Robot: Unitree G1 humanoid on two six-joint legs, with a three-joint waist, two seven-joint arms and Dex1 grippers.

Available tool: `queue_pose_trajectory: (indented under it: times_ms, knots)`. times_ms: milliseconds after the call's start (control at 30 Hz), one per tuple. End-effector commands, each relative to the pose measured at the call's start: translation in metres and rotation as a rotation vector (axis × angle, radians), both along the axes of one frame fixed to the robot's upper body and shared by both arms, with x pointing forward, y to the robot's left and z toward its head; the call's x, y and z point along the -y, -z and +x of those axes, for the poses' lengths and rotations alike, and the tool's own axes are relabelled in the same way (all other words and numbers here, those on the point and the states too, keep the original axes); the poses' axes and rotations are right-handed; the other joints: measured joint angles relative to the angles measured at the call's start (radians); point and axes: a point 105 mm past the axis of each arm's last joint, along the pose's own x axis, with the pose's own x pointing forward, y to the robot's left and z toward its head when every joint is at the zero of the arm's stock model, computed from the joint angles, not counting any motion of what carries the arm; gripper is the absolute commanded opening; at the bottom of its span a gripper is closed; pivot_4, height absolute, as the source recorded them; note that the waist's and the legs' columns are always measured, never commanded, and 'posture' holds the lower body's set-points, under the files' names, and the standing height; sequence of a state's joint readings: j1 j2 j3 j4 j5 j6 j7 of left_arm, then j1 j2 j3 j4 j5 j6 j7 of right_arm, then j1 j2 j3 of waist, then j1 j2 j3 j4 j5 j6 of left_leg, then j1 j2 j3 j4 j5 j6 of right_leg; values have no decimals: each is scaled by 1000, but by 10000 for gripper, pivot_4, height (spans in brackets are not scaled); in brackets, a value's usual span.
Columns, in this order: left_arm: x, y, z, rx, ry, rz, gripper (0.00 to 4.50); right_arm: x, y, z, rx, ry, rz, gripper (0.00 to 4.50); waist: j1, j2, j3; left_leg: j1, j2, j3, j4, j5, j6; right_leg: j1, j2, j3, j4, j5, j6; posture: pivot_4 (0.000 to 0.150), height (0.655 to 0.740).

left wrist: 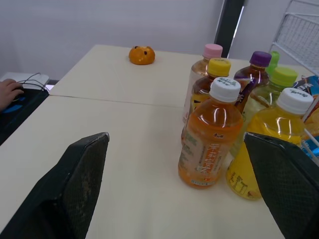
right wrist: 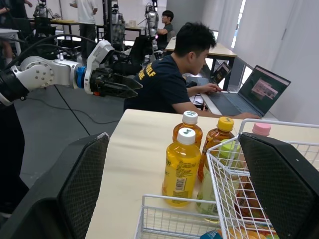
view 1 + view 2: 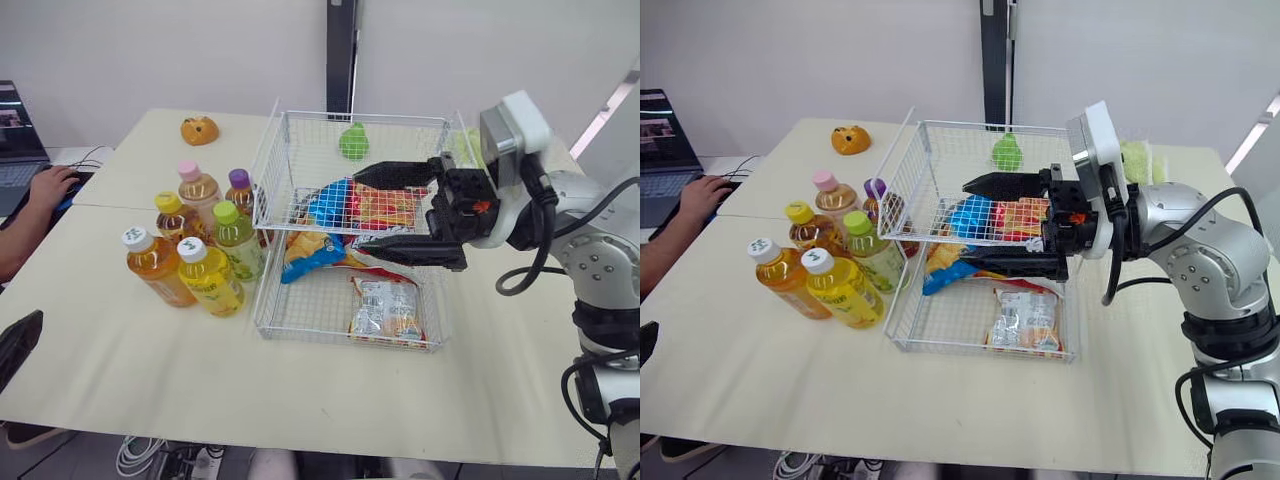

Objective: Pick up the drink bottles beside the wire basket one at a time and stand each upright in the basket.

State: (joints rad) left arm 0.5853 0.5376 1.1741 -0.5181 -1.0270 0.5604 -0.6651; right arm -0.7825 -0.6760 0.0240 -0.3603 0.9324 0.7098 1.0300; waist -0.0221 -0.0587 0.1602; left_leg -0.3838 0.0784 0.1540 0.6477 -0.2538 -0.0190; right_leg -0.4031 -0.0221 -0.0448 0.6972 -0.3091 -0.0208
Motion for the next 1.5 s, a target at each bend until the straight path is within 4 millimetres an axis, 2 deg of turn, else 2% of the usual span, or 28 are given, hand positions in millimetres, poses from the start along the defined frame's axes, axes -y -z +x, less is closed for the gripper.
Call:
queue_pose_trajectory:
  times_ms: [33, 100, 267, 467, 667, 900, 1000, 1267, 1367, 1500]
  knots:
    - [9, -4, 17, 16, 14, 42, 45000, 6, -11, -13, 55, -21, 16, 44611, 0, 0, 0, 0, 0, 0, 0, 0, 0, 0, 0, 0, 0, 0, 0, 1500, 7400]
    - [7, -3, 35, 22, 11, 40, 45000, 5, -10, -14, 58, -15, 11, 44611, -1, 1, -1, 0, 0, -1, 0, 0, 0, 0, 0, 0, 0, 0, 0, 1500, 7400]
    - [30, -10, 76, 50, 140, 48, 45000, 8, -8, -22, 70, 21, 7, 44611, -7, 0, -1, 0, 0, -3, 0, 0, 0, 0, 2, -1, 0, 2, -3, 1500, 7400]
    - [36, -10, 104, 43, 187, 80, 45000, 10, -8, -35, 79, 51, 12, 44611, -11, 1, 0, -1, 0, -3, -2, 1, -1, -1, 2, 0, -1, 1, -3, 1500, 7400]
    - [37, -9, 123, 55, 200, 95, 45000, 11, -8, -45, 85, 81, 19, 44611, -7, 1, 0, -1, 0, -3, -1, 1, -1, -1, 2, 0, -1, 1, -3, 1500, 7400]
    - [40, -8, 130, 62, 238, 101, 45000, 10, -10, -32, 67, 108, 33, 44611, -10, 1, 0, -1, 0, -3, -2, 1, -1, -1, 2, 0, -1, 1, -3, 1500, 7400]
    - [38, -4, 132, 50, 235, 109, 39035, 10, -10, -29, 66, 111, 34, 45000, -9, 1, 0, -1, 0, -3, -2, 1, -1, -1, 2, 0, -1, 1, -3, 1500, 7400]
    - [35, 4, 133, 19, 234, 131, 14509, 8, -10, -24, 63, 111, 45, 45000, -9, 1, 0, -1, 0, -3, -2, 1, -1, -1, 2, 0, -1, 1, -3, 1500, 7400]
    - [35, 2, 130, 26, 246, 132, 13611, 8, -11, -23, 66, 112, 44, 45000, -9, 1, 0, -1, 0, -3, -2, 1, -1, -1, 2, -1, -1, 1, -3, 1500, 7400]
    - [30, -21, 123, 84, 254, 84, 13611, 7, -10, -22, 70, 109, 38, 45000, -9, 1, 0, -1, 0, -3, -2, 1, -1, -1, 2, -1, -1, 1, -3, 1500, 7400]
